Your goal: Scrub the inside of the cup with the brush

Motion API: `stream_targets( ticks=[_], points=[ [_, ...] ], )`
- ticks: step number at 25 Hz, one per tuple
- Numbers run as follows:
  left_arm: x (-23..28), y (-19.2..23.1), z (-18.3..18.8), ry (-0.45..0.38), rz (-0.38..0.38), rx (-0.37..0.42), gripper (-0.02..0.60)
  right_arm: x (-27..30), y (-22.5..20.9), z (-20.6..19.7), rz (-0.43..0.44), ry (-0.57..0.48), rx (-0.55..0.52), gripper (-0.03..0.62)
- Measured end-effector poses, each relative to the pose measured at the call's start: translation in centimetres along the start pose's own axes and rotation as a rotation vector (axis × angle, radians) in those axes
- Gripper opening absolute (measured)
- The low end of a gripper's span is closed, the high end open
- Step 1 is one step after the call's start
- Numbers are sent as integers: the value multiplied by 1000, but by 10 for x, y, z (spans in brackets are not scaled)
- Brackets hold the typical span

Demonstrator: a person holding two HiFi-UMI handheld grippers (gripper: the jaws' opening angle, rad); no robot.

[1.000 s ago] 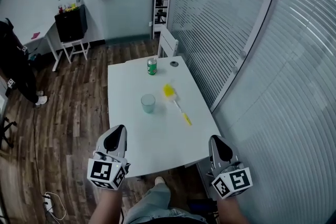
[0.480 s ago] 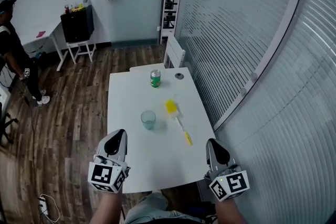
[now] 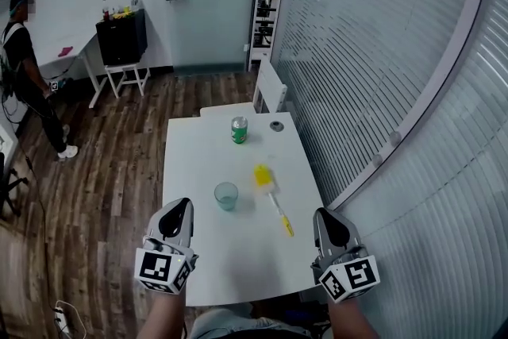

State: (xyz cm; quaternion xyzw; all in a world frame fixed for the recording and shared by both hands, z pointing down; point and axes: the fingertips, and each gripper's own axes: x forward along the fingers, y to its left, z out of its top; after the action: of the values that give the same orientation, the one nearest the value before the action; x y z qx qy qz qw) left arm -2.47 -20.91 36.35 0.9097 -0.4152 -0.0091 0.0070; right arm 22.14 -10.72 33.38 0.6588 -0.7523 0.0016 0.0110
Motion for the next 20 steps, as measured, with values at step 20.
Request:
stream_targets(
  ticks=[20],
  points=[
    [13,-8,-14,9,65,4,0,42,-21,-18,97,27,40,8]
  ],
)
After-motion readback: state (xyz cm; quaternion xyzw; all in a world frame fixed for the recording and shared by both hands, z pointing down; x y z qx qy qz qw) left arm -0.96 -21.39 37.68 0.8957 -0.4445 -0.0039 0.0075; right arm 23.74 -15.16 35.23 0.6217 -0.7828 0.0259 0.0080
